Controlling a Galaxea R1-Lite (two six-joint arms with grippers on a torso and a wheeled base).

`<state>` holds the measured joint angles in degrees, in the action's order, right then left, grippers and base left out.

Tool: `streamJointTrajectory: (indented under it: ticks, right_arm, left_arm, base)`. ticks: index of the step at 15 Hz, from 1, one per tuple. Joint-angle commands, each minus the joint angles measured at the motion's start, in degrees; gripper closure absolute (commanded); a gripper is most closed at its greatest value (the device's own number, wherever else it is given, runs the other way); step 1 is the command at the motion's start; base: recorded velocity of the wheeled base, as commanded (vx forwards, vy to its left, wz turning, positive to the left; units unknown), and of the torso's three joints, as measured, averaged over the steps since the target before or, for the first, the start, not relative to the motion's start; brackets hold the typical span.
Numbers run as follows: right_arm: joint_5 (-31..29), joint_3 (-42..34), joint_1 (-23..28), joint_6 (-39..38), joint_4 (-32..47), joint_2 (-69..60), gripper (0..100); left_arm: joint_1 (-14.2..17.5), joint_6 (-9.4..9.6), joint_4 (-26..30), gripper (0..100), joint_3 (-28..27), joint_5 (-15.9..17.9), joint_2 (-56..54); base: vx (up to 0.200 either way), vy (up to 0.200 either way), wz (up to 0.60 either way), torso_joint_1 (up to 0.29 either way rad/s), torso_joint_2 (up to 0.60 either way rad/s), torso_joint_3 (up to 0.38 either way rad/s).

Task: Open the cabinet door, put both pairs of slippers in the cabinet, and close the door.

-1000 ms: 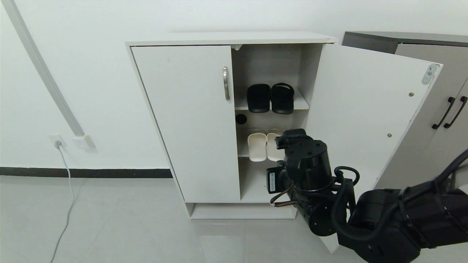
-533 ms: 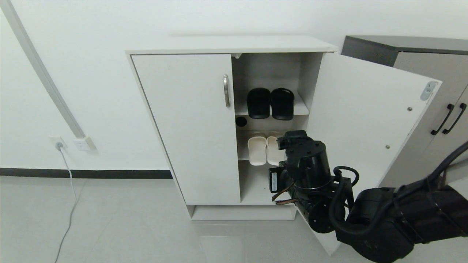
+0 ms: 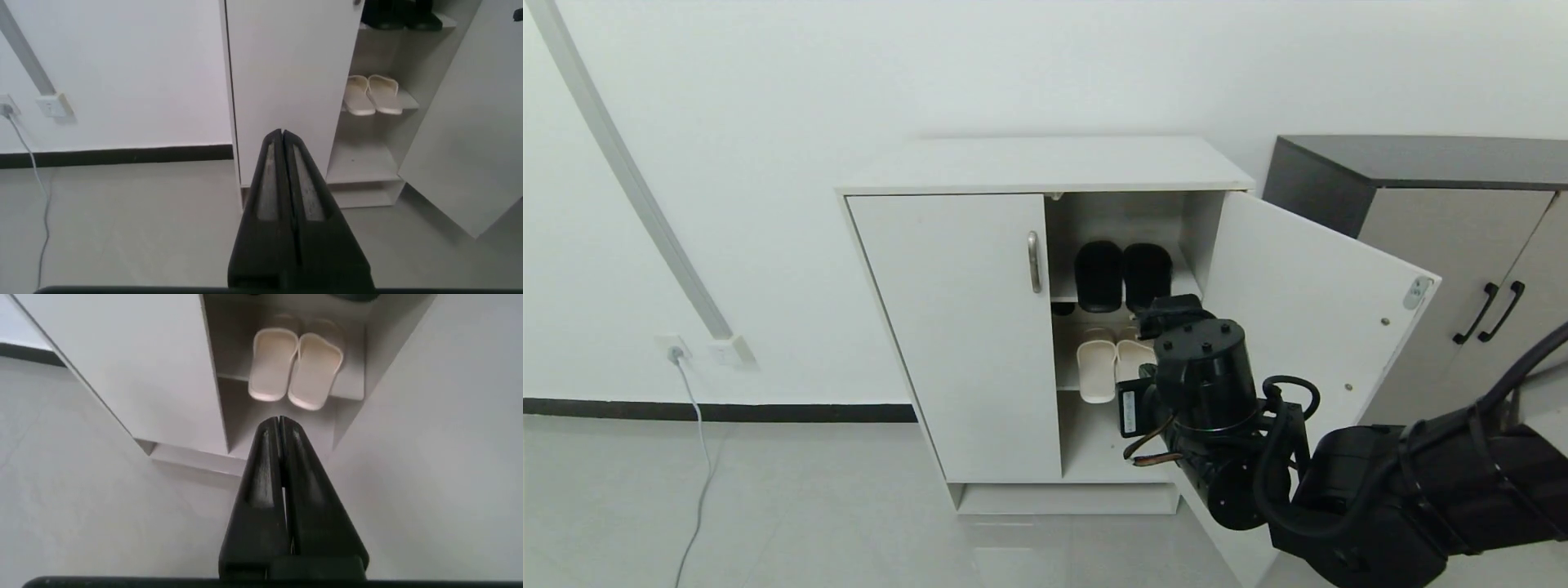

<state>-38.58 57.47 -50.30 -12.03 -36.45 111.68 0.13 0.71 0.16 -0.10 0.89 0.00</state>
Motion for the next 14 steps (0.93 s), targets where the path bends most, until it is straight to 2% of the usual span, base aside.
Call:
streamJointTrajectory:
  ticks: [1,14]
  right_arm:
    - [0.0,-0.1,0.1,0.0,0.0,0.0,100]
    - [-0.1,-1.0,1.2,0.1,0.0,-1.8,100]
  left_arm:
    - [0.0,0.00,0.0,100,0.0,0.0,0.0]
    - [0.0,0.08,0.0,100,0.0,0.1,0.0]
  base:
    - [0.000,0.000,0.00,0.139,-0.47,-0.325]
    - [0.000,0.000,0.00,0.188,-0.51,-0.318]
